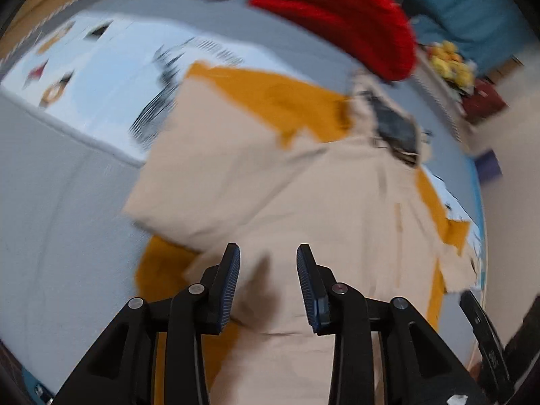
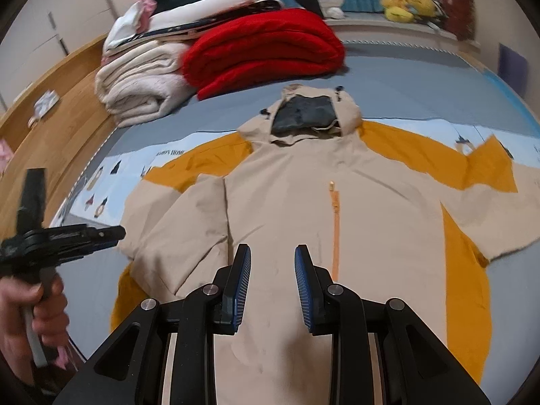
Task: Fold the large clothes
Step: 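Carry the sleeve with the left tool across the jacket body and release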
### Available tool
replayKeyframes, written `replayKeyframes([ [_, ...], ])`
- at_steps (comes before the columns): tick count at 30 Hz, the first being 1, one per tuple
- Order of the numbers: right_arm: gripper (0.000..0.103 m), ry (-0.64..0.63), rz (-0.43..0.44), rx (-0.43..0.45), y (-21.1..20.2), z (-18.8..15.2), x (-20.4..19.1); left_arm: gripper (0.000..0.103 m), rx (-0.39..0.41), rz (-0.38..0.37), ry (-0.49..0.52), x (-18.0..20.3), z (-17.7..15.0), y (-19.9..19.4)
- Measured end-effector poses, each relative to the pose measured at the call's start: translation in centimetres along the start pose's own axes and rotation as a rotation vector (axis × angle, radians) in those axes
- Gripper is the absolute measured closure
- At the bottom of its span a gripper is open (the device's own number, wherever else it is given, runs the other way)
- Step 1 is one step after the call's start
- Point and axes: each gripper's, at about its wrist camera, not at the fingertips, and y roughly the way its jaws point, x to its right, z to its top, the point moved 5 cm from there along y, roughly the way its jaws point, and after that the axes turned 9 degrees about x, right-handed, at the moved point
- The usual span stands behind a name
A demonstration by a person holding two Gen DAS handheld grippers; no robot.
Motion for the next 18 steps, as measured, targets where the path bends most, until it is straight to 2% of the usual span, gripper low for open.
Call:
replayKeyframes([
  [3, 0.074, -0.002, 0.03, -0.018, 0.6, -0.5, -0.4, 0.055, -0.05, 0.018, -0.064, -2.2, -0.3, 1.3],
  [11, 0.07, -0.031, 0.065, -0.031, 2.2, -1.0, -1.2, 0.052, -0.183, 0.033, -0.17, -4.9, -1.7, 5.4],
  [14, 0.07, -0.043, 0.071, -0.039, 2.8, -0.9, -1.1, 0.055, -0.196, -0.01, -0.19, -4.6, -1.6, 5.7],
  [16, 0.07, -0.049, 0.077, -0.047, 3.2, -0.8, -1.0, 0.071, -0.184, -0.063, -0.136, -3.0, -1.0, 5.3],
  [17, 0.07, -0.053, 0.08, -0.051, 3.4, -0.8, -0.9, 0.088, -0.174, -0.09, -0.094, -1.9, -0.7, 5.1],
  [18, 0.07, -0.056, 0.082, -0.056, 3.6, -0.8, -0.9, 0.094, -0.16, -0.114, -0.054, -0.8, -0.4, 4.7],
])
